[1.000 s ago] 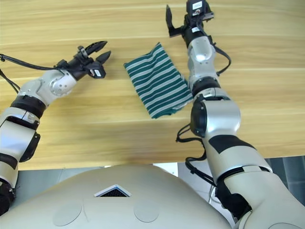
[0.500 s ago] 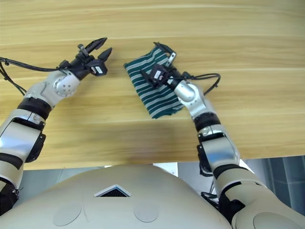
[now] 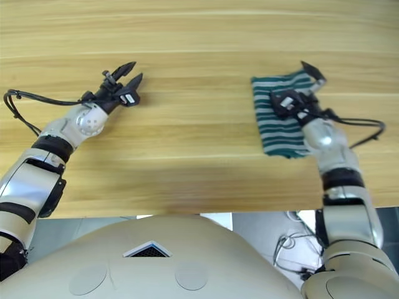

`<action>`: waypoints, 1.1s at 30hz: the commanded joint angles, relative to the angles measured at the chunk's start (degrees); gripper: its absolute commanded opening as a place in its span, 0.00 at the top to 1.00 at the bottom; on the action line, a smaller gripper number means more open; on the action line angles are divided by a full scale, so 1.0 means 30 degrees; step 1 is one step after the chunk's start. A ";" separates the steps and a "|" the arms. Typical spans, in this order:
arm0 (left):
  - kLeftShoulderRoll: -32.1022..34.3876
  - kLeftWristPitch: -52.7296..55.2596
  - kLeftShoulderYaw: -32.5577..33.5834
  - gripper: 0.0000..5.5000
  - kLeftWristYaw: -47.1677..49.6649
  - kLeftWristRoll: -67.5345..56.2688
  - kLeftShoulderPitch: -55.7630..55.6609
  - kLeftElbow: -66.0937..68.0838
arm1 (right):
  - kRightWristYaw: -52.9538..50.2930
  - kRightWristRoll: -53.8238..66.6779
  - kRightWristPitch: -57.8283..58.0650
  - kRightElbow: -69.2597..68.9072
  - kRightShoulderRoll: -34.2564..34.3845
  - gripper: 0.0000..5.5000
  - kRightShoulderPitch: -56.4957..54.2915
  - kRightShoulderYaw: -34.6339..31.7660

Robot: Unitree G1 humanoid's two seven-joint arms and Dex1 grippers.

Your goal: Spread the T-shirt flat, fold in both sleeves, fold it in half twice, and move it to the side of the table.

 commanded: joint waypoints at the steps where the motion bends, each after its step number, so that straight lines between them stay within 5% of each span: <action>1: -0.0161 0.0142 0.0112 0.70 0.0156 -0.0133 0.0436 0.0757 | 0.0928 -0.0376 0.0335 0.2486 -0.2164 0.03 0.1880 0.0000; 10: -0.0701 0.0242 0.0529 0.70 0.0227 -0.0973 0.0257 0.1727 | 0.0684 0.0935 -0.1338 0.4295 -0.4713 0.03 0.0380 -0.1165; 17: -0.1279 -0.1188 0.3508 0.70 -0.2331 -0.5100 0.0075 0.2554 | 0.2675 0.8351 -0.3868 -0.2306 -0.3037 0.03 0.0032 -0.5114; 24: -0.3703 -0.0012 1.0387 0.70 -1.1405 -1.4971 -0.1242 0.2889 | 0.6682 1.5346 -0.0684 -0.8656 0.4708 0.03 -0.2850 -0.2514; 28: -0.4473 0.2760 1.3243 0.70 -1.2442 -1.7460 -0.2276 0.4487 | 1.0784 1.8985 0.1132 -0.1203 1.2247 0.03 -0.6654 -0.3454; 33: -0.4053 0.6195 1.5377 0.70 -1.0024 -1.8045 -0.2535 0.5819 | 0.7496 1.5935 0.1671 0.8188 1.3086 0.03 -0.9216 -0.4144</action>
